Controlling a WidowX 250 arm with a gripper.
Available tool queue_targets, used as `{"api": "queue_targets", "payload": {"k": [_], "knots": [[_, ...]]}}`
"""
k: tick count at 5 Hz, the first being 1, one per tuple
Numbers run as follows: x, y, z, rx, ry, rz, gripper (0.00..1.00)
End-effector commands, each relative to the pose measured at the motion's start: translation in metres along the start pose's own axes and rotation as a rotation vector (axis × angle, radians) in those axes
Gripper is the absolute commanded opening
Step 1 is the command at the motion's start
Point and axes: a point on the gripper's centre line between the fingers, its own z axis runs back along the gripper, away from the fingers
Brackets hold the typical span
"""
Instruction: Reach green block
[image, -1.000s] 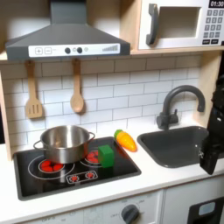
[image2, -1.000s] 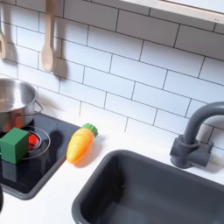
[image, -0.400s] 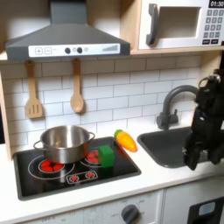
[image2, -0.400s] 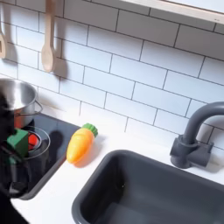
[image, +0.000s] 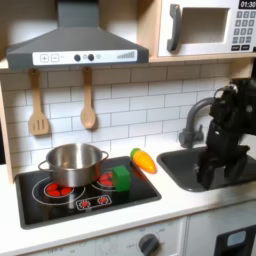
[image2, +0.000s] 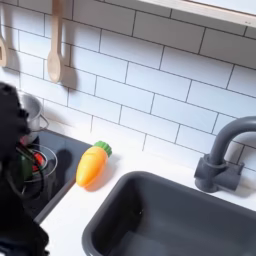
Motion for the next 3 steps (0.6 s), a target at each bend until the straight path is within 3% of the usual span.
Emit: {"api": "queue_targets", "payload": {"k": [1, 3], "knots": [[0.022, 0.015, -0.007, 0.014, -0.019, 0.001, 1.0], [0.049, 0.03, -0.012, 0.009, -0.04, 0.014, 1.0]]}}
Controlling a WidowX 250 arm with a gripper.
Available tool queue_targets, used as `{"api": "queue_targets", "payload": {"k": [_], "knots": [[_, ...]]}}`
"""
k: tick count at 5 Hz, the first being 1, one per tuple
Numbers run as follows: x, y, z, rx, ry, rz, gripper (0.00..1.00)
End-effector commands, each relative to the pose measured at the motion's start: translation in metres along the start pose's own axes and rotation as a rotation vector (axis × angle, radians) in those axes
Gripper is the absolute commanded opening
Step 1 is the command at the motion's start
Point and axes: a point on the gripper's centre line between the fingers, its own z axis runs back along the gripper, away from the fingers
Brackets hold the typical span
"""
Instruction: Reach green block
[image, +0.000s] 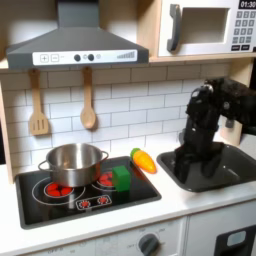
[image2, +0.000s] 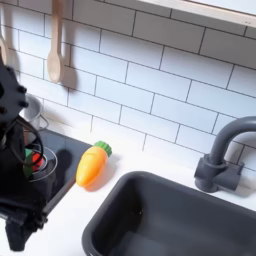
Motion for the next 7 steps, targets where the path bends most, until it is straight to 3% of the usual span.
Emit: {"api": "queue_targets", "payload": {"k": [1, 7], "knots": [[0.025, 0.014, -0.006, 0.009, -0.015, 0.003, 1.0], [0.083, 0.041, -0.028, 0.02, -0.019, 0.015, 1.0]]}}
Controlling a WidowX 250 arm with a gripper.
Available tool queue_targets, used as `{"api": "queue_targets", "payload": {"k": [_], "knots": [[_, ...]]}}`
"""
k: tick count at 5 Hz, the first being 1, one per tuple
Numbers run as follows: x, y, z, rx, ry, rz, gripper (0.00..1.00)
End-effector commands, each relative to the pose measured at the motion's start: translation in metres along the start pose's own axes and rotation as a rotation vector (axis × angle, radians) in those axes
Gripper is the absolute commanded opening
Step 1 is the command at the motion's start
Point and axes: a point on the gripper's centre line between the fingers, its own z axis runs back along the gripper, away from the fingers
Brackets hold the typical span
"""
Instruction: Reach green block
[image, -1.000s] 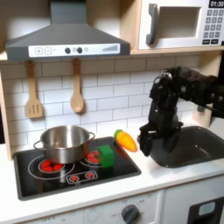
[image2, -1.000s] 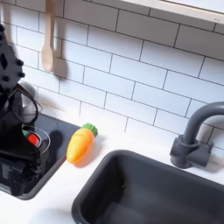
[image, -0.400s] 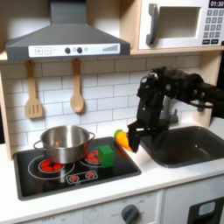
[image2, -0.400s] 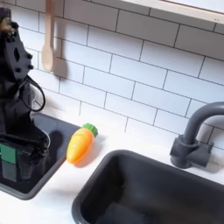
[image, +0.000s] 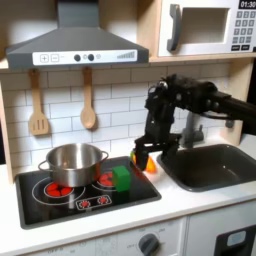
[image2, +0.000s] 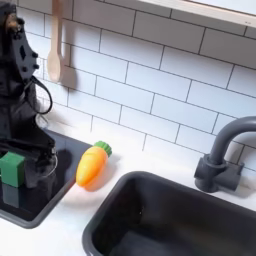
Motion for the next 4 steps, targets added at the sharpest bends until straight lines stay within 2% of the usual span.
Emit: {"api": "queue_targets", "payload": {"k": [1, 2, 4], "knots": [[0.015, 0.009, -0.007, 0.007, 0.001, -0.006, 1.0], [0.023, 0.016, -0.011, 0.013, -0.002, -0.005, 1.0], [0.036, 0.017, -0.021, 0.01, -0.003, -0.018, 1.0]]}}
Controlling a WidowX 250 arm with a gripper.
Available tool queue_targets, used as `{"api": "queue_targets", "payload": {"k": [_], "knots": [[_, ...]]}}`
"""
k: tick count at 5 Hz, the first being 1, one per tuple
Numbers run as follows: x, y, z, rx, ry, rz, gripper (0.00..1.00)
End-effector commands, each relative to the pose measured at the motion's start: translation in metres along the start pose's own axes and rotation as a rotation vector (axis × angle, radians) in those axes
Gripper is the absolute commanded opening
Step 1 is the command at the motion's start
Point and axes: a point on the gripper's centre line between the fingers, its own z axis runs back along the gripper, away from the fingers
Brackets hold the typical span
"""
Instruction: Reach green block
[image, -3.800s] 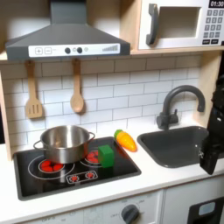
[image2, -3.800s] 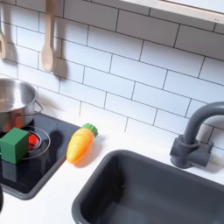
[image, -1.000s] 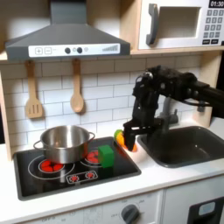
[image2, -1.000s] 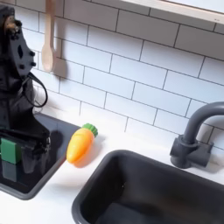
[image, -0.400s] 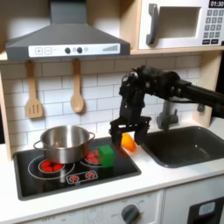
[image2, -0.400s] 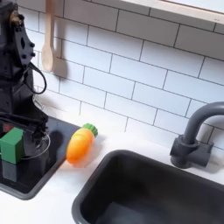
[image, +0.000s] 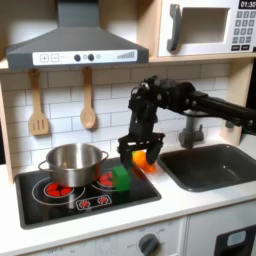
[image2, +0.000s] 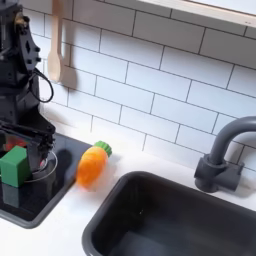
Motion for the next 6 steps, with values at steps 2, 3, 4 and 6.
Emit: {"api": "queue_targets", "payload": {"k": [2, 3, 4, 6], "knots": [[0.018, 0.006, -0.018, 0.002, 0.01, -0.004, 1.0], [0.02, 0.007, -0.024, 0.001, 0.025, -0.001, 1.0], [0.022, 0.007, -0.029, 0.0, 0.035, -0.001, 1.0], [0.027, 0.009, -0.039, -0.004, 0.057, 0.002, 1.0]]}}
